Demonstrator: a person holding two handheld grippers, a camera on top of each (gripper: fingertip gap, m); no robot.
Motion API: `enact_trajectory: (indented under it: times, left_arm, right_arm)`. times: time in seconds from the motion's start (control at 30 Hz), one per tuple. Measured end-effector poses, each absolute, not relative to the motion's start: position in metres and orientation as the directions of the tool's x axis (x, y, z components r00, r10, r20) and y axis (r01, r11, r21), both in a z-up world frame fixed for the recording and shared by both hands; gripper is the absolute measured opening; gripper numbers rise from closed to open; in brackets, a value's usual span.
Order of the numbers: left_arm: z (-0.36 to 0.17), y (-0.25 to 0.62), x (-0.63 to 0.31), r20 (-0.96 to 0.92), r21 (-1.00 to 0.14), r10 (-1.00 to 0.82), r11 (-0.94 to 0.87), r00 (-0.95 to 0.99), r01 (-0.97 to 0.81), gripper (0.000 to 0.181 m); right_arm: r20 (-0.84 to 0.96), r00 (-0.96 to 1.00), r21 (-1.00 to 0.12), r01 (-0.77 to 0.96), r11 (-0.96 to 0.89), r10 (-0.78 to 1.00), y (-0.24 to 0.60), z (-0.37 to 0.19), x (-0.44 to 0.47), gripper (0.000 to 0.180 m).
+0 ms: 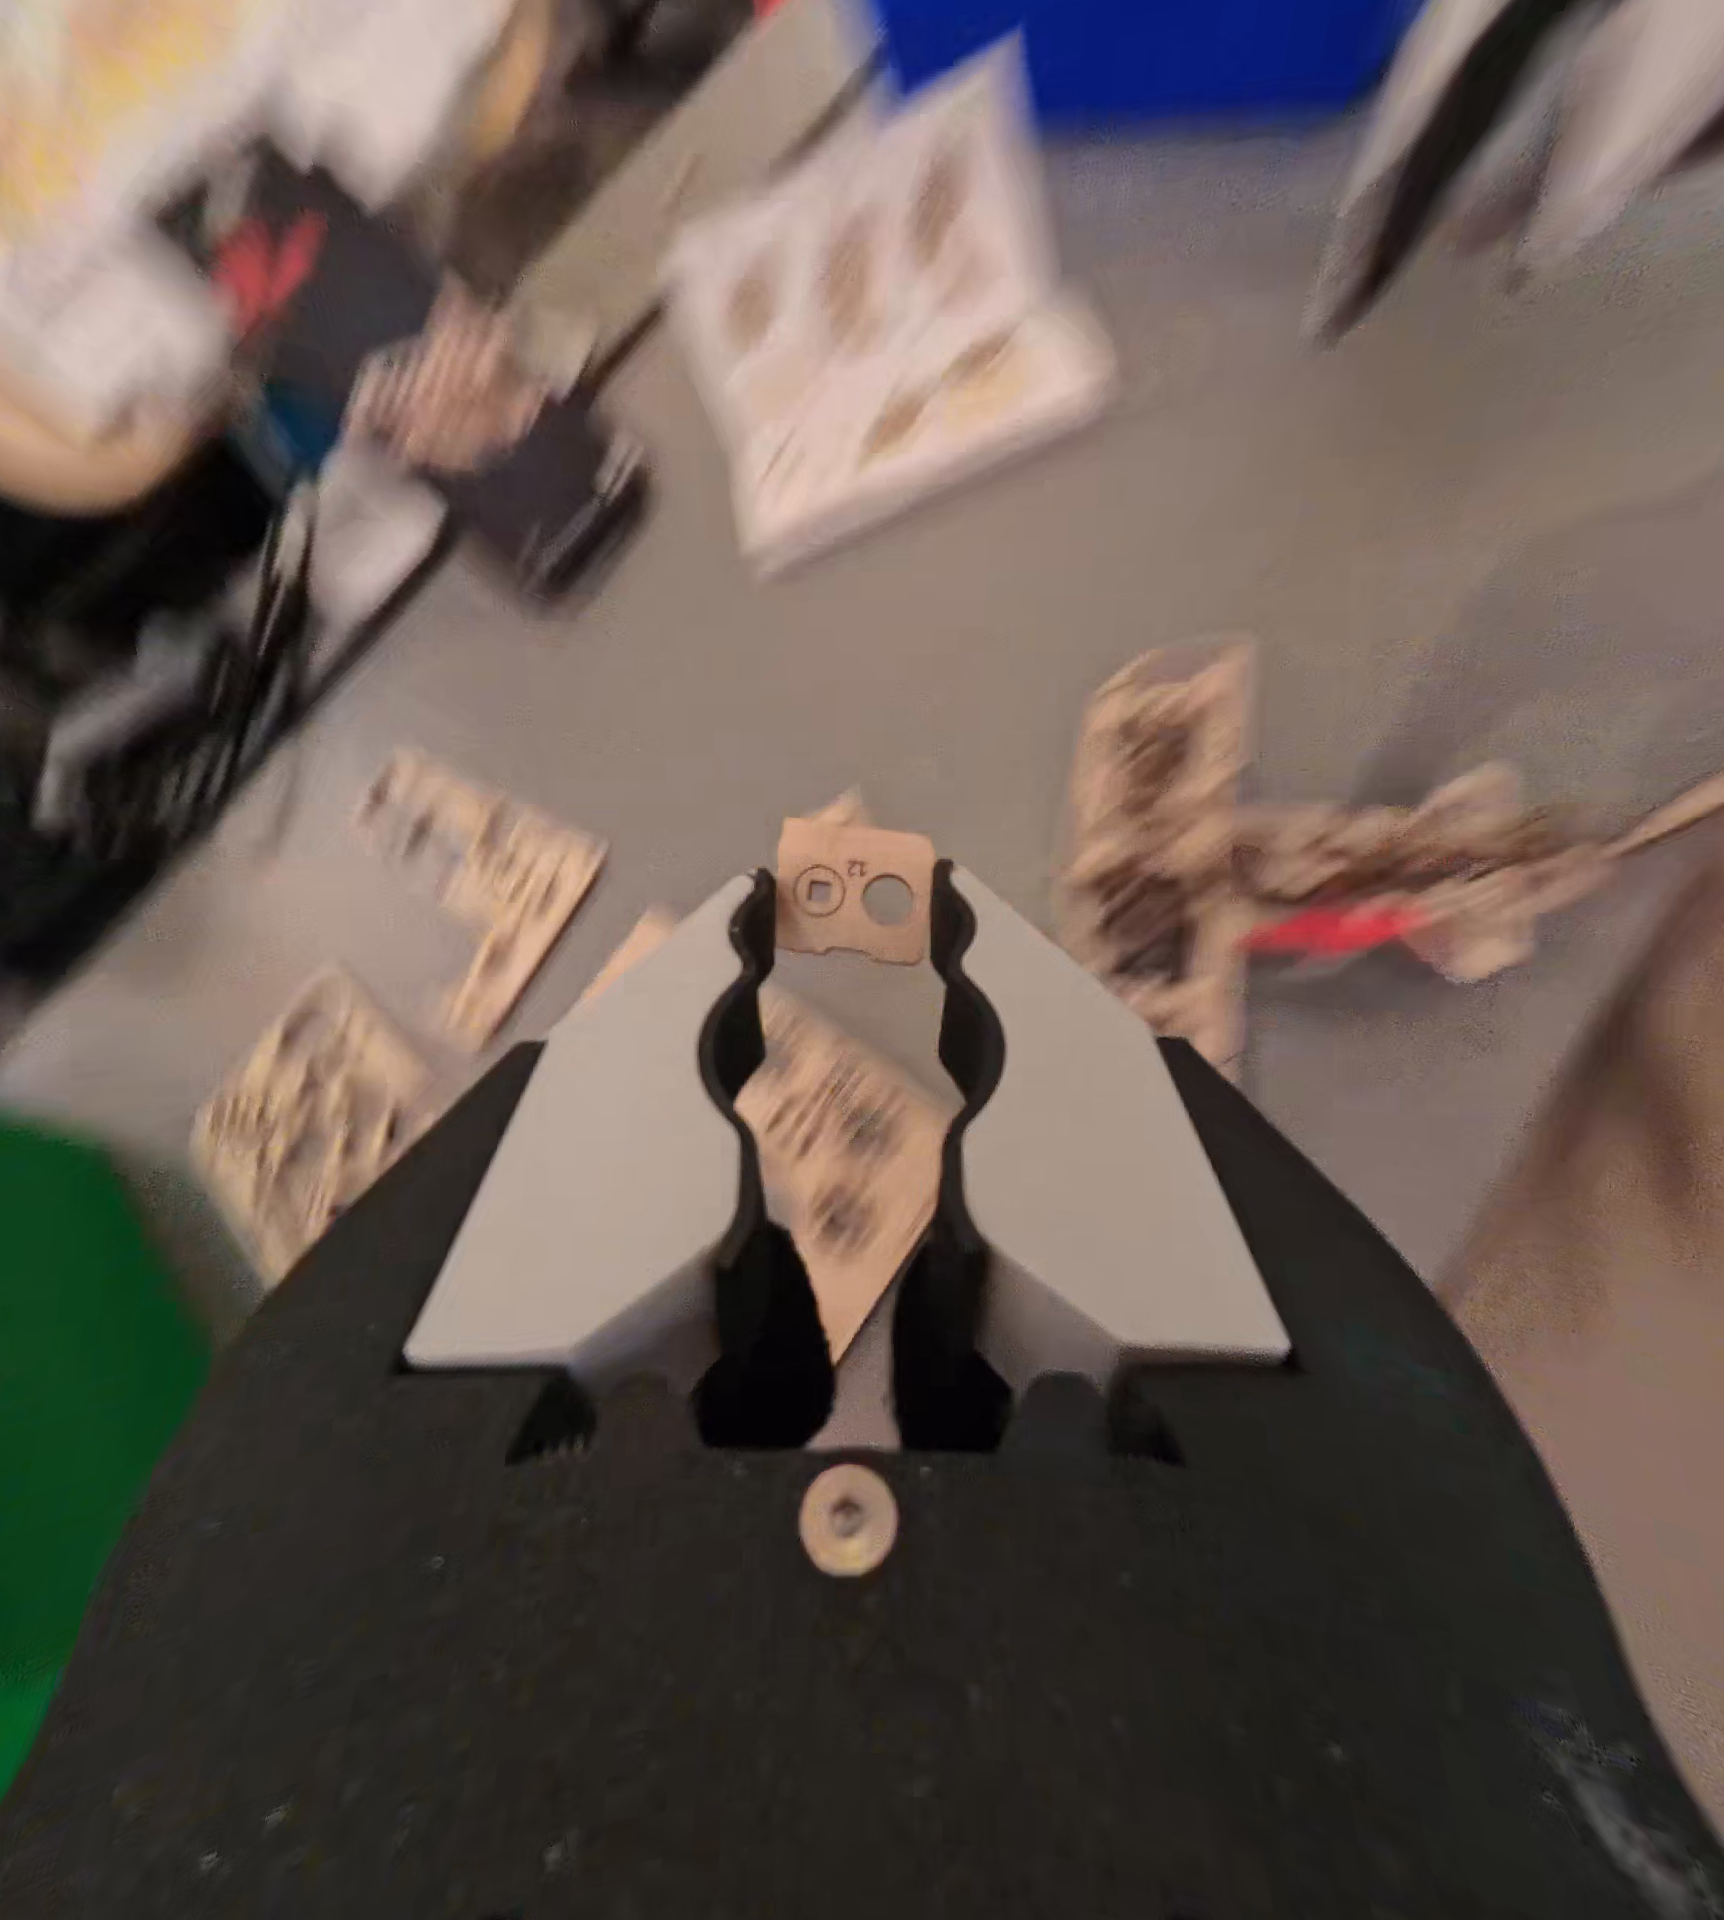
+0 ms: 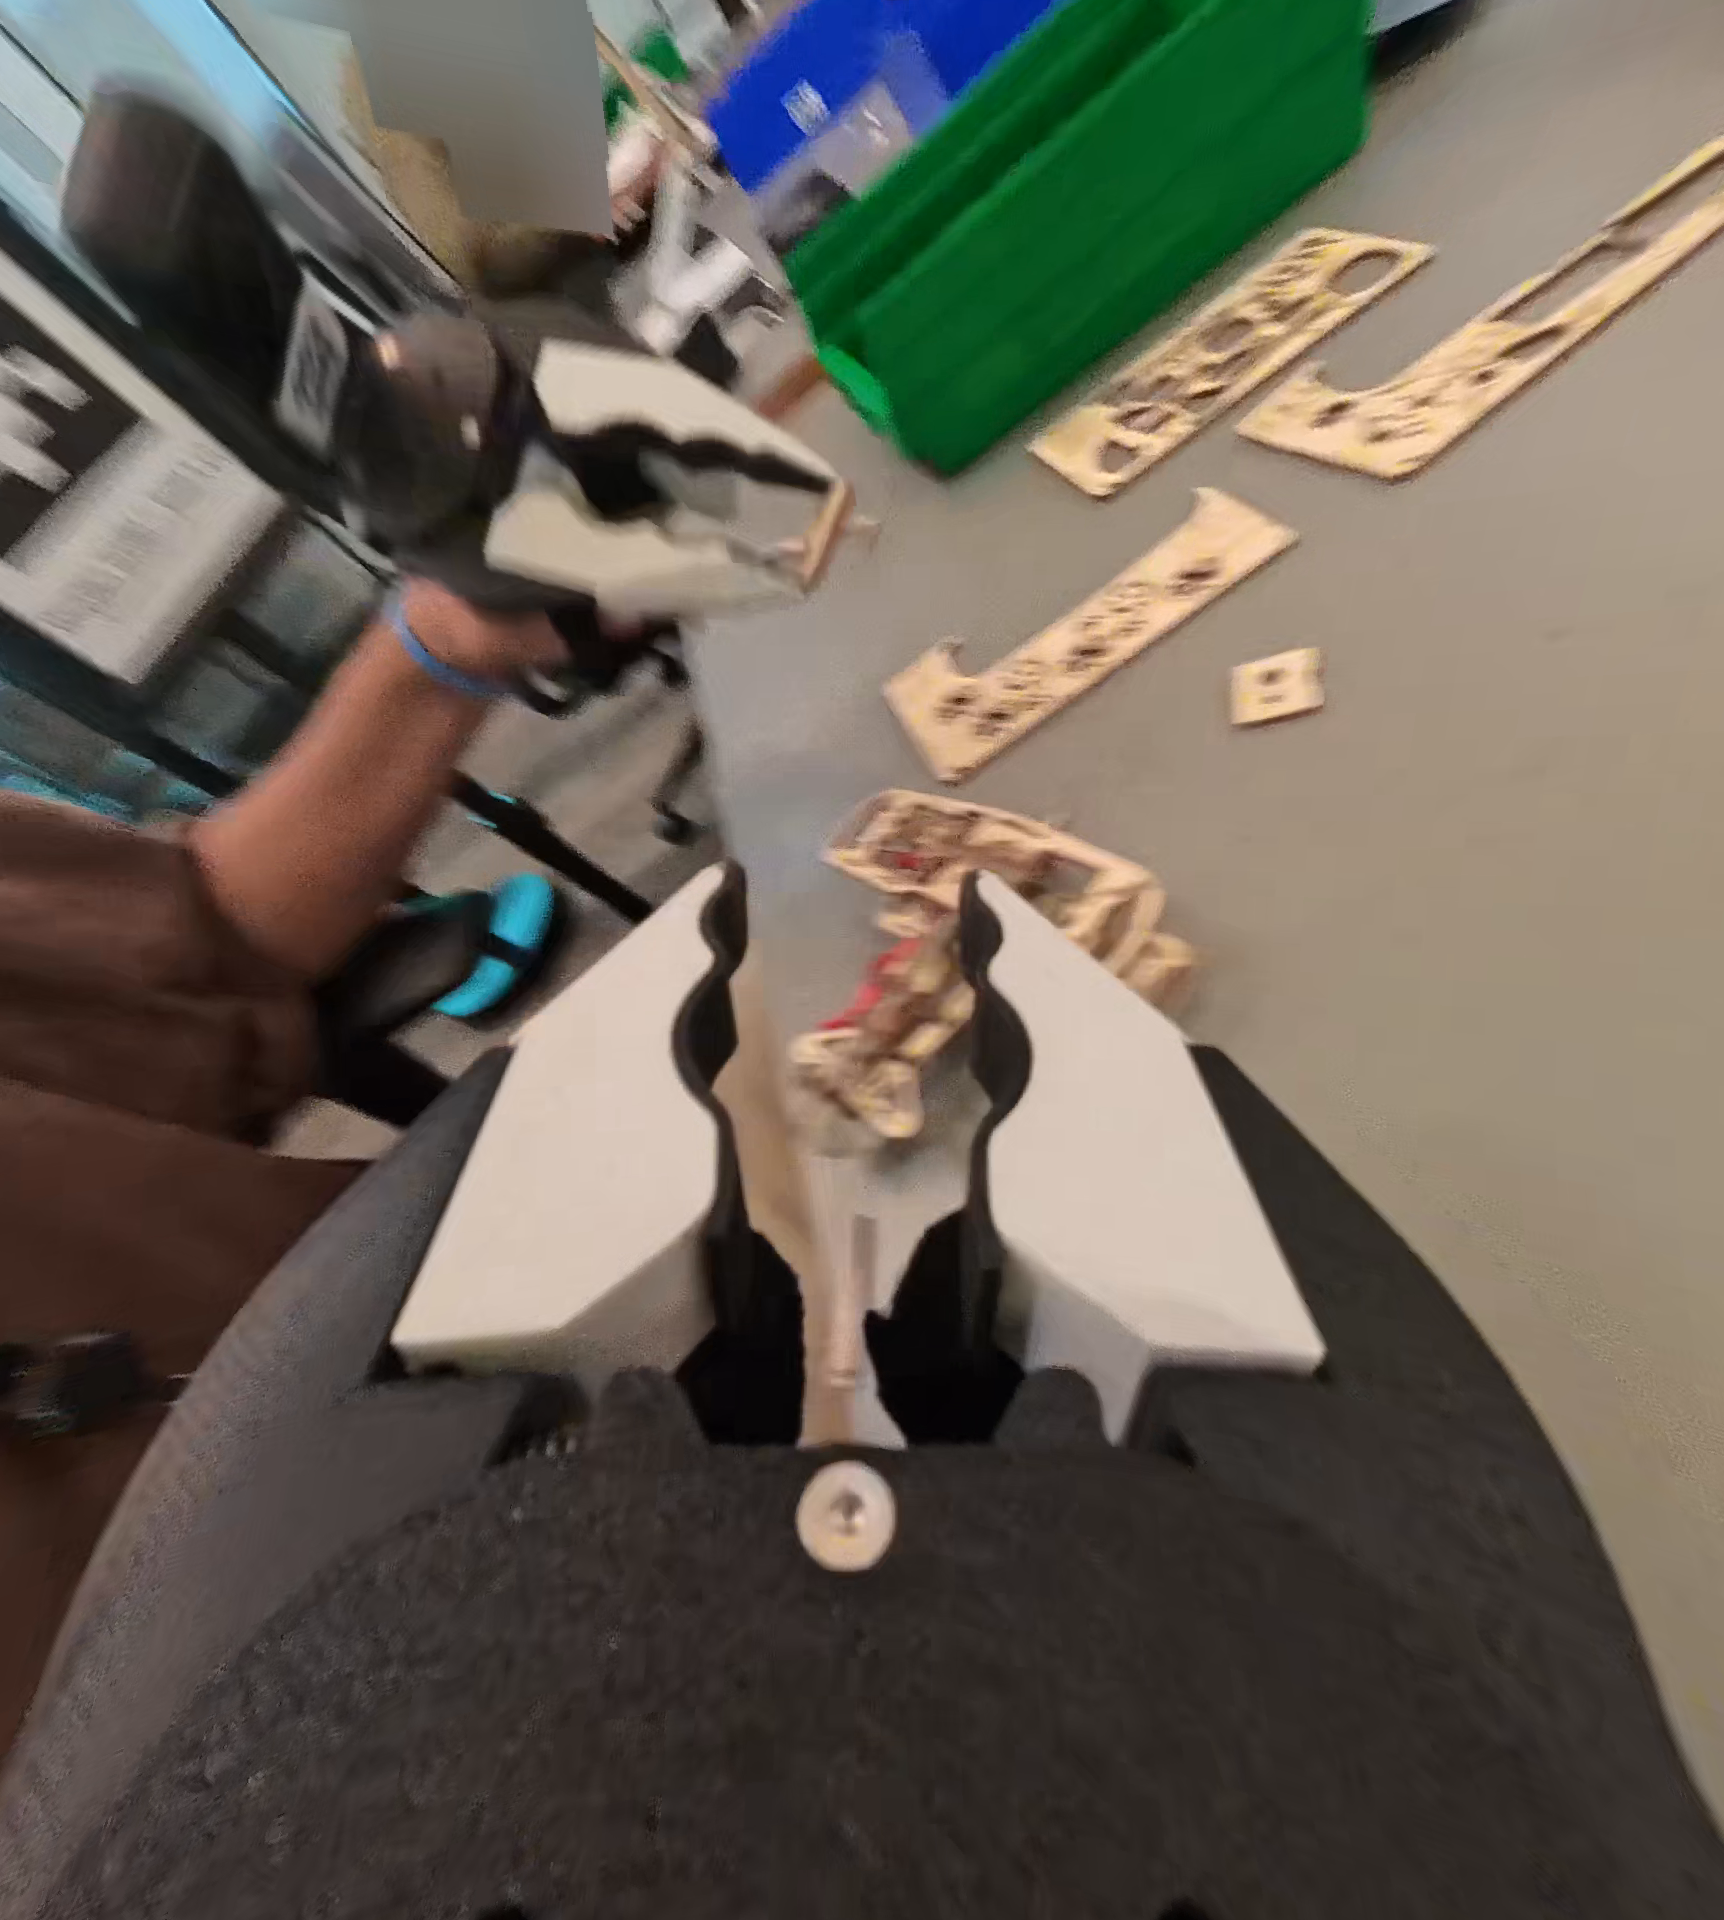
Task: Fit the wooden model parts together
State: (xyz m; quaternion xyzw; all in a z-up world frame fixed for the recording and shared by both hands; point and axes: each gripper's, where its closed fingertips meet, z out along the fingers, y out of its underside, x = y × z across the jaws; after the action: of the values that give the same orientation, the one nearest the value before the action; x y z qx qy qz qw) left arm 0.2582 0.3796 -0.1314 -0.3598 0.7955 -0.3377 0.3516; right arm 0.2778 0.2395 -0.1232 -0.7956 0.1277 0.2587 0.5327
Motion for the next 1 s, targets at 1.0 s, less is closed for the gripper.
enact_trajectory:
  times: [1.0]
  left_arm:
    - [-0.160,0.116,0.251,0.589,-0.770,-0.474,-0.082,-0.655,-0.633,0.015]
  right_arm:
    - [-0.770,0.635,-0.638,-0.761,-0.120,0.065,0.131,-0.146,0.258,0.002]
